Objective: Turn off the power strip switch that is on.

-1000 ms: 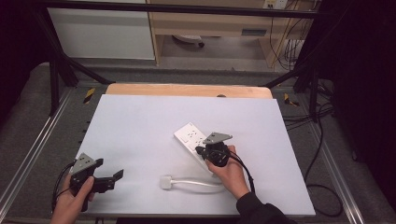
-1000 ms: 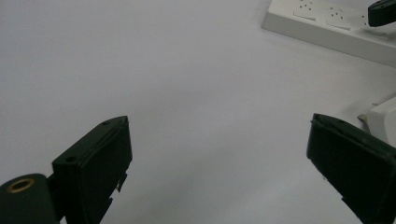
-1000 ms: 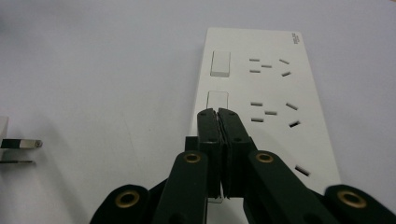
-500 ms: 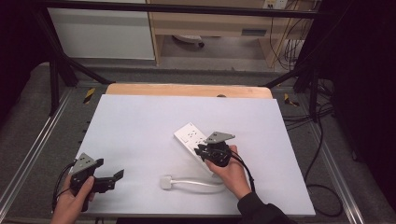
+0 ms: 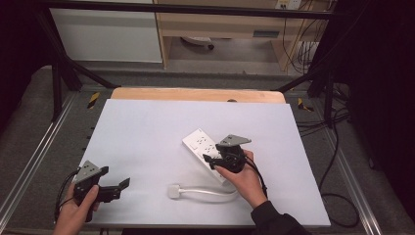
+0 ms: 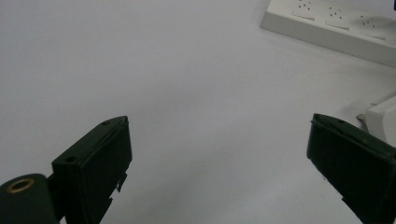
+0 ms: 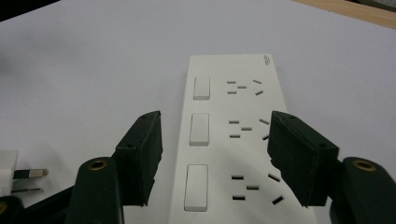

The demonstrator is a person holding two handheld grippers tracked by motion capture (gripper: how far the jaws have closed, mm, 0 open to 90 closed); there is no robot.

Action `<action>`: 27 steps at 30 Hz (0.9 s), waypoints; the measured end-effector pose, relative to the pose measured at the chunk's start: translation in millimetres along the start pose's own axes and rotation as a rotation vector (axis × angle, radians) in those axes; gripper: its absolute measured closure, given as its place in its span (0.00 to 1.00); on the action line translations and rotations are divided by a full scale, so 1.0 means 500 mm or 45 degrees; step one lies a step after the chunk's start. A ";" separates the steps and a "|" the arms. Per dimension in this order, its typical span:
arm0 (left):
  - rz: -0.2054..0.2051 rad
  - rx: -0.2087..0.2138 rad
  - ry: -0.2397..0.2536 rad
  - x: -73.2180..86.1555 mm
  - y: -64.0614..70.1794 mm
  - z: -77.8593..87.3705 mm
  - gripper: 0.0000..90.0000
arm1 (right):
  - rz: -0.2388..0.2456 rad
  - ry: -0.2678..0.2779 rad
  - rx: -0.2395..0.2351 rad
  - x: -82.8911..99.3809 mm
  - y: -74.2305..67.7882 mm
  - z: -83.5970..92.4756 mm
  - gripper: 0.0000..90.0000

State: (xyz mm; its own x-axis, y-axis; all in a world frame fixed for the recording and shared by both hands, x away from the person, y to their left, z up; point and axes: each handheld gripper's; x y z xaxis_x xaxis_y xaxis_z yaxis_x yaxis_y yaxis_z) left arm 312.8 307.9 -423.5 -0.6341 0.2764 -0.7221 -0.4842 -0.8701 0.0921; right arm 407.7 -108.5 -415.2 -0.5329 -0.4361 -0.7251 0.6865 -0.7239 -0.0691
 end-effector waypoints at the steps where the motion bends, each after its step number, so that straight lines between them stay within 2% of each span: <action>1: 0.000 0.000 0.000 0.000 0.000 0.000 0.07 | 0.007 0.004 0.003 -0.001 0.000 0.001 0.38; 4: 0.000 0.000 0.000 0.000 0.000 0.000 0.07 | 0.010 0.014 0.008 -0.002 -0.001 0.006 0.33; 9: 0.000 0.000 0.001 0.000 0.000 0.000 0.07 | 0.006 0.011 0.033 -0.005 -0.004 0.008 0.18; 14: -0.001 -0.001 0.001 0.000 0.000 0.001 0.07 | -0.009 0.028 0.043 -0.007 -0.003 0.010 0.08; 23: -0.001 0.000 0.000 0.000 0.000 0.001 0.07 | 0.017 0.078 0.069 -0.009 -0.005 0.026 0.04; 27: -0.002 -0.001 0.000 0.000 0.000 0.001 0.07 | 0.009 0.073 0.085 -0.009 -0.001 0.037 0.04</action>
State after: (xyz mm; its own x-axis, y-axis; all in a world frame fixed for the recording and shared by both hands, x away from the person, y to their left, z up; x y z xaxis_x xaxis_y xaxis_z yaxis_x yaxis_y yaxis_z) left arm 312.4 308.1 -423.3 -0.6334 0.2776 -0.7223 -0.4847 -0.8699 0.0907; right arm 400.7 -116.2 -399.4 -0.4977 -0.4118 -0.7634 0.6548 -0.7555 -0.0194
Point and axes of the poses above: each handheld gripper's, and its own axes: z roughly backward along the jaws, x roughly out of its underside, y roughly to its right, and after that the axes turned 10 degrees about -y, right-handed
